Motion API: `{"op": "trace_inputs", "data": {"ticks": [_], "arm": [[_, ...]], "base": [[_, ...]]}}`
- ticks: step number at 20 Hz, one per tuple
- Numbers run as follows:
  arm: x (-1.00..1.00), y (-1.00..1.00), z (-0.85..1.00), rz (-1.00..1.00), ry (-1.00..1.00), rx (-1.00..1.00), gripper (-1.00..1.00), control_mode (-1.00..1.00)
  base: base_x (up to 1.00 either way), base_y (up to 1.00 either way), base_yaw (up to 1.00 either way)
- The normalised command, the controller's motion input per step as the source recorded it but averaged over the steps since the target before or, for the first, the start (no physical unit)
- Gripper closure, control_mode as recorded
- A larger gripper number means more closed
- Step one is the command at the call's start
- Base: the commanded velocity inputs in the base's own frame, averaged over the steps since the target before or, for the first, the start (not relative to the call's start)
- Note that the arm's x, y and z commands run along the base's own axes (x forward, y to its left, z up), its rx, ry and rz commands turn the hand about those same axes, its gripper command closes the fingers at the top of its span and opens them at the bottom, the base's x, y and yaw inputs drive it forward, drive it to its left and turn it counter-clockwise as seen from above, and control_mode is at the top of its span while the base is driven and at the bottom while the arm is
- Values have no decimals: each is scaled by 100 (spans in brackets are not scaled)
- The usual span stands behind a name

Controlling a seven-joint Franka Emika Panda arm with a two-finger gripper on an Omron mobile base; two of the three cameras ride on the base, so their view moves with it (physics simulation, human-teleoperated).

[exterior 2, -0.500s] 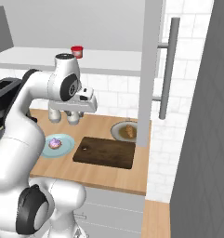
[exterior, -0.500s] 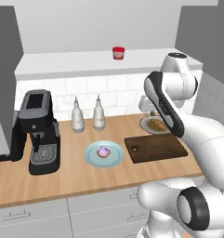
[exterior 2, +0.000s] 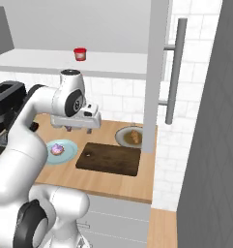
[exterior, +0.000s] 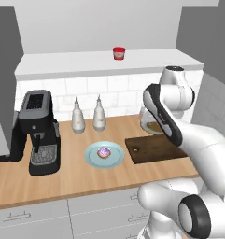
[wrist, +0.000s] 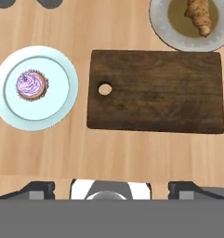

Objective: From the different types of pastries on the counter, select a croissant and place it on the cutting board. Then retrieve a jar of jam from the cabinet and place it alongside the croissant on the cutting board.

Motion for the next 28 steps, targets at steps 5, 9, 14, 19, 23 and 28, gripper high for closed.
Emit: {"op": "trace_inputs", "data": {"ticks": [5, 9, 14, 19, 23, 28], "arm": [[10, 0, -50, 0, -3, 0, -100, -100], [32, -2, -22, 0, -24, -8, -100, -100], [21, -4, -11, 0, -41, -15, -100, -100], [11, -8, -12, -1, -21, -7, -100, -100], [28, -22, 6, 0, 0, 0, -100, -100], [65, -64, 20, 1, 0, 0, -100, -100]], "base": [[0, 0, 0], [0, 0, 0], [0, 0, 0], [0, 0, 0], [0, 0, 0], [0, 0, 0]]}}
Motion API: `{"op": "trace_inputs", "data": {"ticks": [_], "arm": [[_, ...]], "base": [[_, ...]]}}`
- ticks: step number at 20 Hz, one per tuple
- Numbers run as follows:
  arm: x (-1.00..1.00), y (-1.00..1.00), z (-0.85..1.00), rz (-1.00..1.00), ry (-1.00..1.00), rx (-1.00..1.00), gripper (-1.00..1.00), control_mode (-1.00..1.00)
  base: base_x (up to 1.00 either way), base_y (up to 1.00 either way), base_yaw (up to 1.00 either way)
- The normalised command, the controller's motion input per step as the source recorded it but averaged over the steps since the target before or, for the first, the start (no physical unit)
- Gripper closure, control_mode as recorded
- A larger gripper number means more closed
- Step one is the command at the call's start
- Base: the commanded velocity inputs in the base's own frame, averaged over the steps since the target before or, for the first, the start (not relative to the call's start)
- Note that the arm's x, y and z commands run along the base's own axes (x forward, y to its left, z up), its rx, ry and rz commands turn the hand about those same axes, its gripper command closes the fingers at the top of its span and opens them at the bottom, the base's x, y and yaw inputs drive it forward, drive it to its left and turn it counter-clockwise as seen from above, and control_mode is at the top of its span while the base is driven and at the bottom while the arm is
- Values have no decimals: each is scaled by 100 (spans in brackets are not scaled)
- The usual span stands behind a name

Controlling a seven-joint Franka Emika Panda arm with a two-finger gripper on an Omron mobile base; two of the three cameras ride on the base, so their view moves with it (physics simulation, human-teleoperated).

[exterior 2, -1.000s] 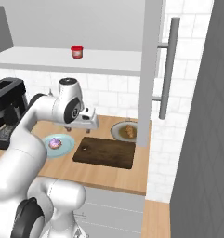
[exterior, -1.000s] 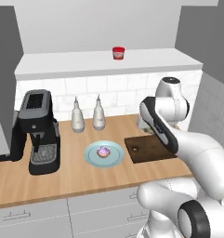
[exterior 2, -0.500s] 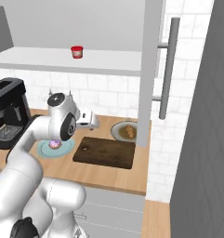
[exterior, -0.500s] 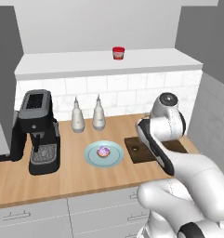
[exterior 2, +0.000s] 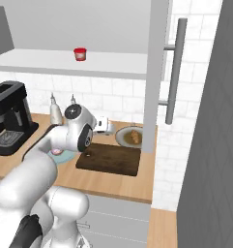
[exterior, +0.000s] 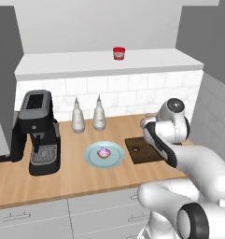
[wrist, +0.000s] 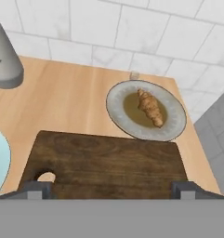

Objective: From the different types of pastries on the counter, select a croissant and place it on the cutting board. Then retrieve a jar of jam from the cabinet and place it alongside the croissant on the cutting board.

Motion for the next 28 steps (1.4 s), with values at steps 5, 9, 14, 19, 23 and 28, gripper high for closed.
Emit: {"op": "trace_inputs", "data": {"ticks": [5, 9, 14, 19, 23, 28], "arm": [[5, -18, 0, -1, 0, 0, -100, -100], [66, -66, 0, 13, -1, 4, -100, -100], [62, -63, -2, 17, 0, 0, -100, -100], [13, 0, 2, 0, 4, 0, -100, -100], [51, -7, 0, 0, 18, -18, -100, -100], [9, -3, -4, 0, 7, -4, -100, -100]], "base": [[0, 0, 0], [0, 0, 0], [0, 0, 0], [0, 0, 0], [0, 0, 0], [0, 0, 0]]}}
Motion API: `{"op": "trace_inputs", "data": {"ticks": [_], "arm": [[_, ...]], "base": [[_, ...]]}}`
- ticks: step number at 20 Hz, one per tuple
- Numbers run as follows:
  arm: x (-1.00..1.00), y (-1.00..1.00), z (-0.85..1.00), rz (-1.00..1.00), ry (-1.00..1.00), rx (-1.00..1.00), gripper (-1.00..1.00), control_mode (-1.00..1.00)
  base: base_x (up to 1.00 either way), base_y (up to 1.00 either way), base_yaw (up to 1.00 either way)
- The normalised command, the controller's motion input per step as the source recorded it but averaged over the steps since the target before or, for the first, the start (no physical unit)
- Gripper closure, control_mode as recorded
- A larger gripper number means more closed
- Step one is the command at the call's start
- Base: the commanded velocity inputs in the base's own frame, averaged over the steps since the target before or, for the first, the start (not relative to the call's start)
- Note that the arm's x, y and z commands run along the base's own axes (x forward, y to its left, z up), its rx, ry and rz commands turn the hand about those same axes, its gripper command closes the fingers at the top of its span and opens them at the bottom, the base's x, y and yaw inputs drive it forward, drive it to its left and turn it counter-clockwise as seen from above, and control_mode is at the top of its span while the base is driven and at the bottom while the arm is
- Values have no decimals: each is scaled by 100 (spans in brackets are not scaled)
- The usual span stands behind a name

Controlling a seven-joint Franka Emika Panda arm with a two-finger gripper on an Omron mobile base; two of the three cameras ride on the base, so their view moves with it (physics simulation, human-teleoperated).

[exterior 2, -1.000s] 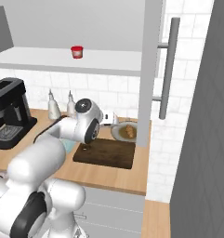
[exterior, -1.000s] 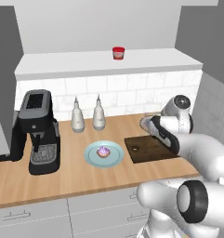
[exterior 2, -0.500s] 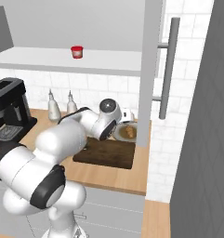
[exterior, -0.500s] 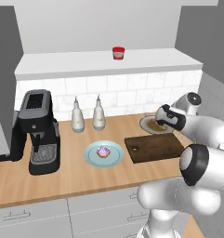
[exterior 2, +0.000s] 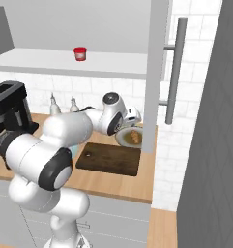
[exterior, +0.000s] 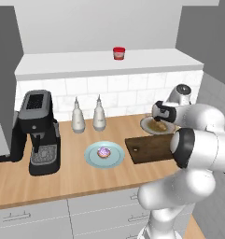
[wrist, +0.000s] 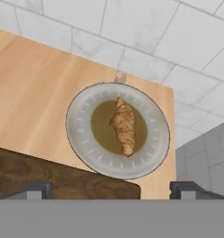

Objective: From the different types of pastries on the counter, select a croissant and place it on the cutting board. Then retrieve a jar of jam from the cabinet and place it alongside the croissant on the cutting board.

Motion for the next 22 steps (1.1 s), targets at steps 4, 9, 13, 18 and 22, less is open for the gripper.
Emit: {"op": "trace_inputs", "data": {"ticks": [4, 9, 13, 18, 22], "arm": [[2, -3, -89, 3, -11, 0, -100, -100], [11, -1, -57, 5, -10, 0, -100, -100], [49, -20, 17, 0, 19, 2, -100, -100], [77, -37, 42, 0, 27, 4, -100, -100], [3, 0, 0, 0, 1, 0, -100, -100]], "base": [[0, 0, 0], [0, 0, 0], [0, 0, 0], [0, 0, 0], [0, 0, 0]]}}
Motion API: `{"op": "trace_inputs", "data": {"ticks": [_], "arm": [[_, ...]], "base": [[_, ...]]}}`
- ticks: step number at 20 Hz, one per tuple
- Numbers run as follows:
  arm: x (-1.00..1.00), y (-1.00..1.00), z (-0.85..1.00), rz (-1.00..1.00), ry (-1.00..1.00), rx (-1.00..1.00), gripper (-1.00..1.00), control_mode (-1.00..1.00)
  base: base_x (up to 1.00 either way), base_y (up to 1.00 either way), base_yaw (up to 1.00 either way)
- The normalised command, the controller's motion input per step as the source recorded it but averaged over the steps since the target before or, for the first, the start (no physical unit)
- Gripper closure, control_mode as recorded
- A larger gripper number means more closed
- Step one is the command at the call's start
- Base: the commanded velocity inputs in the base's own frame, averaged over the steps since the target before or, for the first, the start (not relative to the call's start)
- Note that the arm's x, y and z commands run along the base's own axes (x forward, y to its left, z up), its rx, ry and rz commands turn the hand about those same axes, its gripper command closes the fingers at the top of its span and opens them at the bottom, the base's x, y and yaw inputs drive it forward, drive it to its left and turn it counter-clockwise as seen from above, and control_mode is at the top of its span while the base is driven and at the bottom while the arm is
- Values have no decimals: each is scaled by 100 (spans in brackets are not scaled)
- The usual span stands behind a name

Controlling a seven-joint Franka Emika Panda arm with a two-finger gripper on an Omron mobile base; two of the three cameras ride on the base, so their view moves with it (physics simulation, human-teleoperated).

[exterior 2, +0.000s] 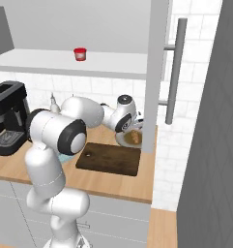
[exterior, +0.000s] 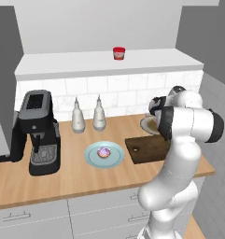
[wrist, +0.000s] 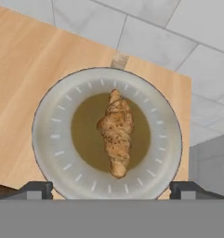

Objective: From the different types of pastries on the counter, select a croissant and place it on the cutting board. Then retrieve a jar of jam from the cabinet and place it alongside the croissant on the cutting board.

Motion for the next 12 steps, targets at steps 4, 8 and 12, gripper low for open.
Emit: {"op": "trace_inputs", "data": {"ticks": [4, 8, 12], "arm": [[37, 0, -6, 0, 3, 0, -100, -100], [44, 0, -36, 0, 0, 0, -100, -100], [40, 0, -61, 2, 0, 0, -100, -100]], "base": [[0, 0, 0], [0, 0, 0], [0, 0, 0]]}}
